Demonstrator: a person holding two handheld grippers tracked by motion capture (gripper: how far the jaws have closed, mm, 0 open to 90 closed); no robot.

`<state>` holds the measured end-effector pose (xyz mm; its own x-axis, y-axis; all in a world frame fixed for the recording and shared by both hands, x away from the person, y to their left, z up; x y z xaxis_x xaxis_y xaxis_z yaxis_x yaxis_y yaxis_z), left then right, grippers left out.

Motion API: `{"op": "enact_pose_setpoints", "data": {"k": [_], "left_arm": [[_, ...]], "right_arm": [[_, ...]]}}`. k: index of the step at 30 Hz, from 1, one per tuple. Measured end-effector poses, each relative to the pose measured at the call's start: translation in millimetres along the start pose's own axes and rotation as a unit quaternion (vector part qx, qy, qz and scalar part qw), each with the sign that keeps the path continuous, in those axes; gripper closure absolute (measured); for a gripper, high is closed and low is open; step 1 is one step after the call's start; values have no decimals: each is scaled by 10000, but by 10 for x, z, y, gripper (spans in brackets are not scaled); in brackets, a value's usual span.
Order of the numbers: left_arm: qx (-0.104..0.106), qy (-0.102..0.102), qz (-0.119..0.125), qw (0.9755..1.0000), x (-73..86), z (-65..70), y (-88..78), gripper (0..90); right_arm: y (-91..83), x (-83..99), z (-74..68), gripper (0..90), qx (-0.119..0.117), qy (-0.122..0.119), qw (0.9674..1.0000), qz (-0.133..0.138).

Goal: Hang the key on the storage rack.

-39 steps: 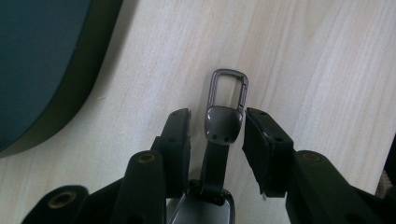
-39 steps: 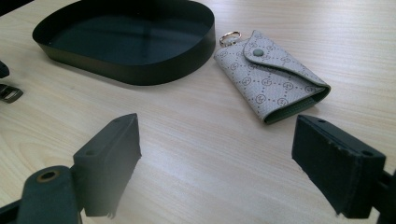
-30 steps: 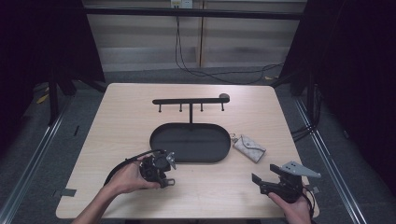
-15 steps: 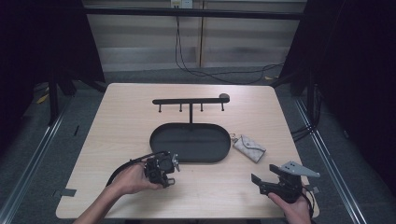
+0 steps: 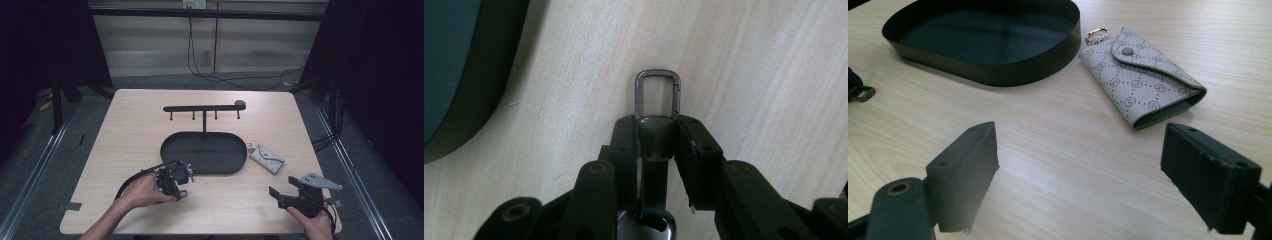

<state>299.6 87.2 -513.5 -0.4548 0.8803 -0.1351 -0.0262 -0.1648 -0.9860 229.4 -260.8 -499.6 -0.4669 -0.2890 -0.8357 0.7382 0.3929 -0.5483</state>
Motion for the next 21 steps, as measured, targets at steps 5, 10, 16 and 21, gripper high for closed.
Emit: {"op": "enact_pose_setpoints", "data": {"k": [5, 10, 16, 21], "left_arm": [[163, -68, 37, 9998, 11, -36, -10, 706], [178, -263, 68, 9995, 29, -93, -20, 706], [305, -652, 350, 9968, 73, -169, -125, 706], [273, -805, 494, 9952, 90, -225, -198, 706]], "right_arm": [[4, 2, -3, 152, -24, -10, 10000, -14], [7, 4, -2, 152, -28, -9, 10000, -29], [10, 3, -3, 152, -30, 0, 10000, -33], [9, 4, -2, 152, -26, 8, 10000, -34]]}}
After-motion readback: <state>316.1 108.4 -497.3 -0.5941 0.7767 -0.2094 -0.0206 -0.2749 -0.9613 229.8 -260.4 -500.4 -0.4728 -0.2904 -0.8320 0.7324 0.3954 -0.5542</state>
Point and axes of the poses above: each handheld gripper's, and its own axes: y roughly forward along the jaws, x roughly out of its underside, z roughly to its right, the point moved 5 cm from there along y, roughly forward along the jaws, and after that the axes turned 12 degrees about -y, right-handed, at the moved point
